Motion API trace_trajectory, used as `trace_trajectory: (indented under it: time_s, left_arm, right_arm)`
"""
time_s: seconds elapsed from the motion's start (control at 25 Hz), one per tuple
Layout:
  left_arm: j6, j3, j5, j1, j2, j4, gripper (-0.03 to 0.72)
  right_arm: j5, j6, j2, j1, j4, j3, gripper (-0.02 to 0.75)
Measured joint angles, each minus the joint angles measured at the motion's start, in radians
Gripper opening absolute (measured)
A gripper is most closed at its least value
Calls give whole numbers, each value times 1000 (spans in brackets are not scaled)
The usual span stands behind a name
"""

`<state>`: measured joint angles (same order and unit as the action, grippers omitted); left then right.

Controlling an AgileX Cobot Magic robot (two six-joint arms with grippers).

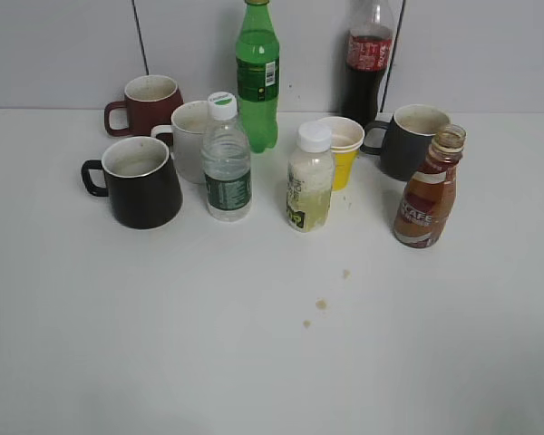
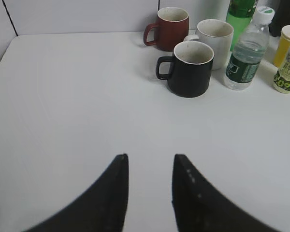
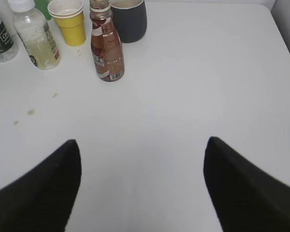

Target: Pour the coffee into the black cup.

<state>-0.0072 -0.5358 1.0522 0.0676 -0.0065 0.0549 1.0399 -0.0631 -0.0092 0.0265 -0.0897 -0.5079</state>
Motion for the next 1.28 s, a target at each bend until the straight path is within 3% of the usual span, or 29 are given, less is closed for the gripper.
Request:
trace_trajectory:
  time_s: [1.28]
  left_arm:
    - [0, 0, 0, 0, 0, 0, 241]
  right_arm:
    - [0, 0, 0, 0, -1, 0, 591]
